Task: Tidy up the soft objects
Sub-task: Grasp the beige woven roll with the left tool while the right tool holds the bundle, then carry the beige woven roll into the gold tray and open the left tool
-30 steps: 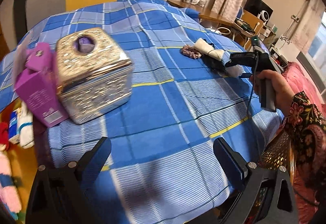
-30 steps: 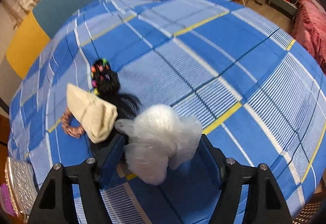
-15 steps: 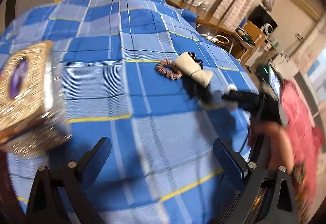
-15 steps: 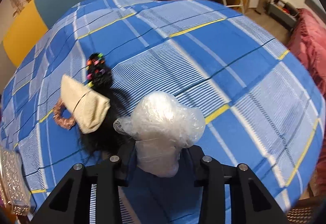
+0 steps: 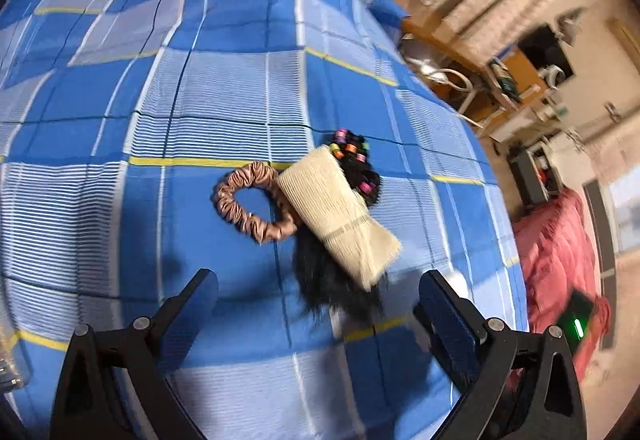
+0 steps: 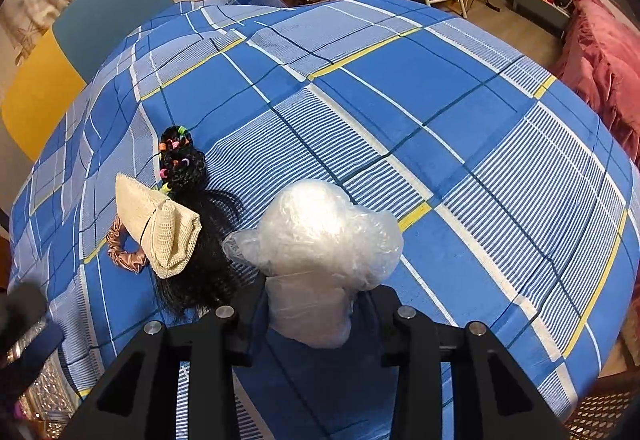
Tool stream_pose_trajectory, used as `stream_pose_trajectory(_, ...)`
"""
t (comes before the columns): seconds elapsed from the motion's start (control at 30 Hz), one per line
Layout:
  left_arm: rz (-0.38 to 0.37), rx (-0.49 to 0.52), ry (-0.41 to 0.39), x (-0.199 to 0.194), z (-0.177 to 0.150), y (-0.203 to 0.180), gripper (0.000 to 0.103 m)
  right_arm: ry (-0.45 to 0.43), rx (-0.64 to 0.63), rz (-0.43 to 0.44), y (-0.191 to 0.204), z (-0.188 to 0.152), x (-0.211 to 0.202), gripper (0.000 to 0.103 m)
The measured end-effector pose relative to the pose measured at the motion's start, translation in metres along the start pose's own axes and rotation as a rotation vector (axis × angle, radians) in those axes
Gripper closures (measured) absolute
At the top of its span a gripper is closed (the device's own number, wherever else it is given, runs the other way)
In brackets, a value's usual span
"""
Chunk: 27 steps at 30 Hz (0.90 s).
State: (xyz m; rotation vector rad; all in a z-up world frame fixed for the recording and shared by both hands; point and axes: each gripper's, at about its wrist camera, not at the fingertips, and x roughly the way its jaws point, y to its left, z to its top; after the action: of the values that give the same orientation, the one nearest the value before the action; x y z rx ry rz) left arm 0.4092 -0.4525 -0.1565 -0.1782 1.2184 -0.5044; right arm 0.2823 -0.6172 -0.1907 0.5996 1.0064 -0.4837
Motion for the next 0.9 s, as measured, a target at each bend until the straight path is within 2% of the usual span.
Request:
stream_pose_trajectory(0.2,0.006,-0.039,0.043,0.041,0.022,-0.007,0.002,0.003,0.024,0.028,-0.002,0.001,0.000,0.064)
stream_pose_trajectory(0.3,0.046,-0.049,0.063,0.059,0.028,-0.011,0.002,0.000,0.012,0.033,0.002,0.001,-0.001,0.064)
stream_pose_trajectory(0.43,0.087,0.013,0.061,0.074,0.036,-0.021,0.003,0.004,0.013,0.040,0.003,0.000,-0.001,0.064)
stream_pose_trajectory(0.47,0.079,0.029,0.066,0.076,0.037,-0.022,0.006,0.006,0.014,0.038,0.002,0.001,0.000,0.064)
stream_pose_trajectory(0.5,0.075,0.042,0.068,0.078,0.037,-0.021,0.019,0.009,0.015,0.038,0.002,0.001,0.001,0.064)
stream_pose_trajectory(0.57,0.071,0.057,0.071,0.079,0.037,-0.019,0.038,0.013,0.017,0.042,0.002,0.001,0.002,0.064)
stream_pose_trajectory(0.6,0.062,0.066,0.082,0.080,0.036,-0.016,0.044,0.014,0.017,0.044,0.002,0.001,0.002,0.064)
stream_pose_trajectory(0.7,0.039,0.071,0.080,0.075,0.030,-0.005,0.050,0.011,0.010,0.042,0.003,0.002,0.001,0.064)
stream_pose_trajectory(0.77,0.020,0.059,0.090,0.069,0.025,0.005,0.051,0.013,0.005,0.041,0.003,0.002,0.002,0.064)
stream_pose_trajectory(0.9,0.020,0.108,0.087,0.053,0.011,0.014,0.051,0.010,0.004,0.048,0.004,0.003,0.001,0.064)
